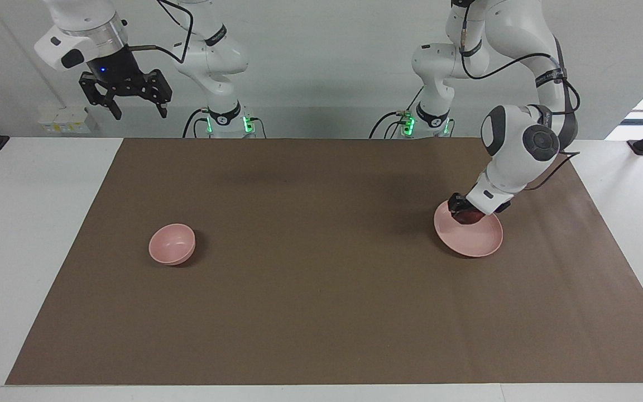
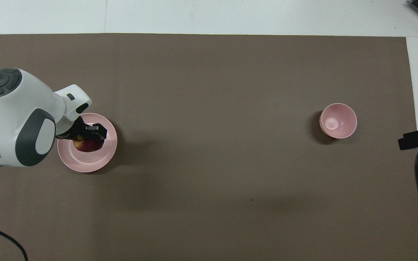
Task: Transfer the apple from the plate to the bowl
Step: 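Close the left gripper around the red apple, then lift the apple with the left gripper while the right gripper approaches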
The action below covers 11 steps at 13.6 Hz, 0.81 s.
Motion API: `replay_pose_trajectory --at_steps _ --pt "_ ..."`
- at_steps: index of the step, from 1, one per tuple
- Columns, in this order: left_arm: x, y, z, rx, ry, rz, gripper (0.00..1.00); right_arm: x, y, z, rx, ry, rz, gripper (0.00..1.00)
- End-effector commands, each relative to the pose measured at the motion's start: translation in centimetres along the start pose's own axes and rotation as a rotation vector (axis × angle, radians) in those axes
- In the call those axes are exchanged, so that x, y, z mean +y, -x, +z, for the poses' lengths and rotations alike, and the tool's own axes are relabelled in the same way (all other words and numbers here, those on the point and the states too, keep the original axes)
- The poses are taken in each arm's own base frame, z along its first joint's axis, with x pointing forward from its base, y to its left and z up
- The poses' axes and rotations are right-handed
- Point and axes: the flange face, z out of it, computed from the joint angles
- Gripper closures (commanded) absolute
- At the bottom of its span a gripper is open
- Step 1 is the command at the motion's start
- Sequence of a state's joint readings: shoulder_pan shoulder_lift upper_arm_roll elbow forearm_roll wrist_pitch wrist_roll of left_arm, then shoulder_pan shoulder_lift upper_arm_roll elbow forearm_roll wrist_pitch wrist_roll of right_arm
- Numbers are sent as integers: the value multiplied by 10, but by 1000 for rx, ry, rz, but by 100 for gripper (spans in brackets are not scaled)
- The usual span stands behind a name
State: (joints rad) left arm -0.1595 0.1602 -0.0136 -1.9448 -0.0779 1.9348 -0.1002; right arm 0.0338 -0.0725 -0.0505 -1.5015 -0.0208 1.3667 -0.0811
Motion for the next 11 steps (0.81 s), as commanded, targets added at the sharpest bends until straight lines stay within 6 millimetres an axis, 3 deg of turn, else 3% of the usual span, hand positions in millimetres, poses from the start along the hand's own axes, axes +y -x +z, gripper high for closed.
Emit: replay_pose_trajectory --at_steps 1,5,8,11 --pt "37 1 -2 -43 91 -100 100 3 2 -2 -5 -8 -20 0" --pt "94 11 -4 -88 230 -253 100 1 3 -2 -3 -7 -49 0" --pt "116 10 -14 -153 423 -324 100 -6 -2 21 -16 -111 -56 0" --pt "139 15 -22 -175 430 -413 100 -17 -8 44 -8 -246 -53 0"
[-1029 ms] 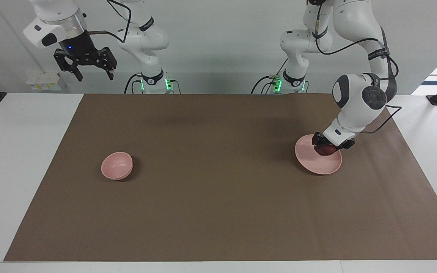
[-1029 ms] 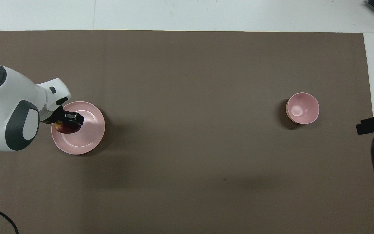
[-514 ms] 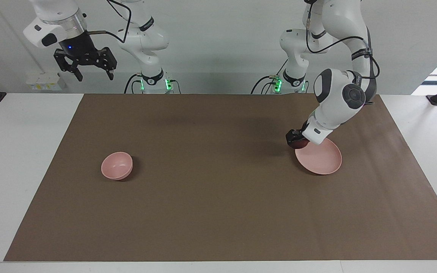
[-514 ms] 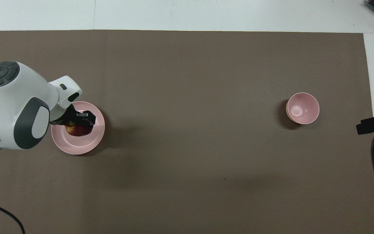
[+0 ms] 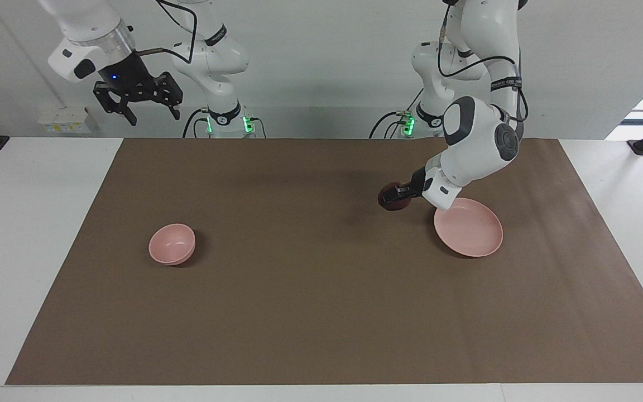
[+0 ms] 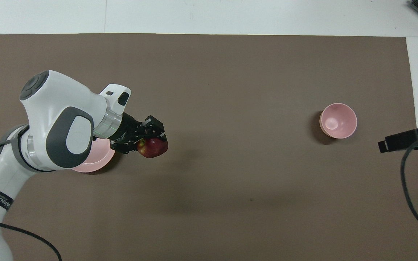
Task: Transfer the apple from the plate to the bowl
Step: 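Lift the apple with the left gripper while the right gripper approaches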
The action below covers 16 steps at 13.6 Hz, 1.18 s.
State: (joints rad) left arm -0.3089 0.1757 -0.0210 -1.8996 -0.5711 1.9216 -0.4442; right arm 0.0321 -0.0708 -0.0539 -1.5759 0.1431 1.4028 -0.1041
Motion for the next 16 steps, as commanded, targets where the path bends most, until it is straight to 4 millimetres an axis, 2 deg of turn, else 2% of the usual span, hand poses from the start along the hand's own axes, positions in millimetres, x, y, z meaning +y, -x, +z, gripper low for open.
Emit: replay_pose_trajectory --at_steps 1,4,5,6,7,9,13,16 --pt "27 11 -8 -10 23 -87 100 1 -2 21 21 -152 -4 0" --pt "46 22 -17 -8 59 -153 100 -7 -6 45 4 -307 14 0" --pt "53 27 -14 -16 64 -140 100 -9 -6 52 -7 -365 22 0" --pt "65 30 -21 -14 83 -124 100 -4 -6 61 -17 -437 45 0" --pt "75 33 -29 -23 116 -120 100 0 -5 64 -16 -499 66 0" --pt "86 45 -27 -44 120 -131 100 -5 -1 66 -14 -579 72 0" --pt "102 59 -27 -174 231 -343 100 -14 10 78 26 -733 111 0" --pt "119 77 -23 -272 280 -388 100 -18 10 80 54 -832 138 0"
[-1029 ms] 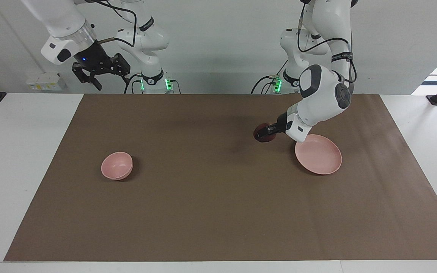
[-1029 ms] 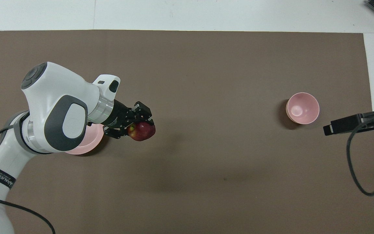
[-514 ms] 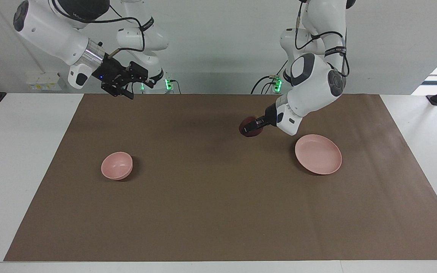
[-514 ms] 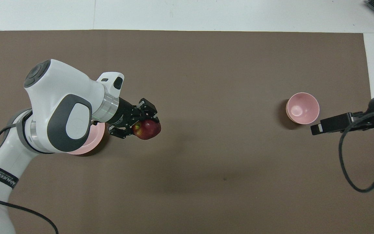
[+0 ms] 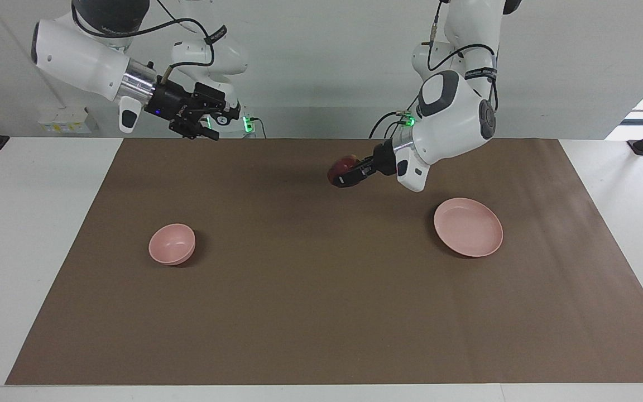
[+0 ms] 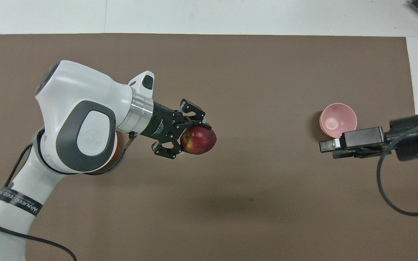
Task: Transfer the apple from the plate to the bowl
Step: 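Lift the apple with the left gripper while the right gripper approaches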
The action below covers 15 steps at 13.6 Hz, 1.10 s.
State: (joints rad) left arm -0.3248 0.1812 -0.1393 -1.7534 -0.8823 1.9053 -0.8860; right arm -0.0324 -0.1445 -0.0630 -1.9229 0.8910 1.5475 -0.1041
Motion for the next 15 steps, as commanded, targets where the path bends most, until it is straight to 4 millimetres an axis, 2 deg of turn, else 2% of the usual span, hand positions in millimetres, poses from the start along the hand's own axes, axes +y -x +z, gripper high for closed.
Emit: replay_pose_trajectory --at_steps 1,3,7,9,13,15 --pt "10 19 6 -125 28 -89 100 7 10 8 32 -158 15 0" --pt "11 28 7 -221 40 -147 100 20 12 17 42 -269 12 0" --pt "16 44 9 -381 97 -285 100 19 13 24 32 -281 -7 0" --pt "16 58 21 -430 76 -360 100 17 14 27 21 -281 -12 0" --pt "10 78 30 -552 117 -447 100 13 15 31 6 -279 6 0" --pt "10 90 45 -586 134 -475 100 11 16 34 -2 -277 23 0"
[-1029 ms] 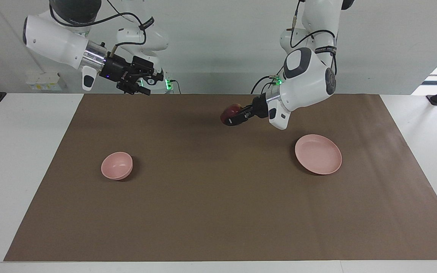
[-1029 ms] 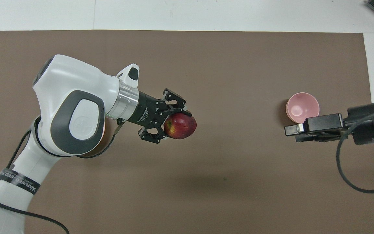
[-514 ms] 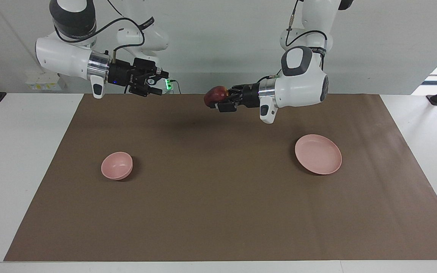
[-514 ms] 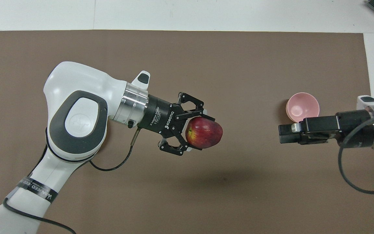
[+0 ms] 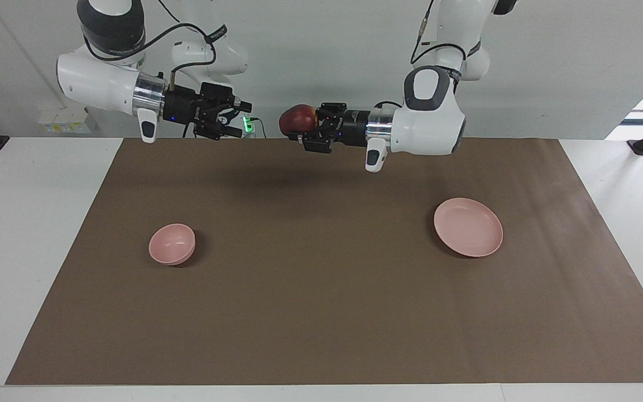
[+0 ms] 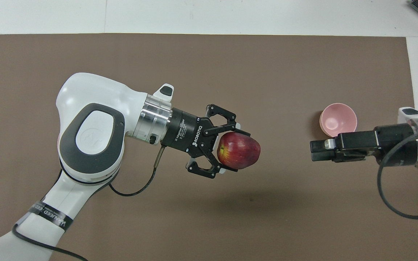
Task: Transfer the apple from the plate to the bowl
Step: 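Lift the apple with the left gripper while the right gripper approaches, then carry the apple toward the right gripper and grasp it with the right gripper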
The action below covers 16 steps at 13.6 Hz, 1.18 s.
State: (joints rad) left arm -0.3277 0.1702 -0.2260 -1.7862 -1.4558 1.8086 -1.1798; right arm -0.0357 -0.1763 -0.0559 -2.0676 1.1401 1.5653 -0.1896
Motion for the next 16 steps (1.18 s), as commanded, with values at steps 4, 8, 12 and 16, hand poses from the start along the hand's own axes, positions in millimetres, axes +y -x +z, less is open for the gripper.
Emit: replay_pose_trajectory --at_steps 4,8,12,16 --pt "-18 8 41 -102 72 -89 100 -7 8 9 -1 -50 47 0" --pt "-24 13 69 -114 129 -113 100 -10 11 13 -24 -53 72 0" --pt "-29 16 87 -108 162 -123 100 -12 18 17 -80 -61 82 0" --pt "-32 19 96 -107 173 -125 100 -11 22 17 -101 -64 90 0"
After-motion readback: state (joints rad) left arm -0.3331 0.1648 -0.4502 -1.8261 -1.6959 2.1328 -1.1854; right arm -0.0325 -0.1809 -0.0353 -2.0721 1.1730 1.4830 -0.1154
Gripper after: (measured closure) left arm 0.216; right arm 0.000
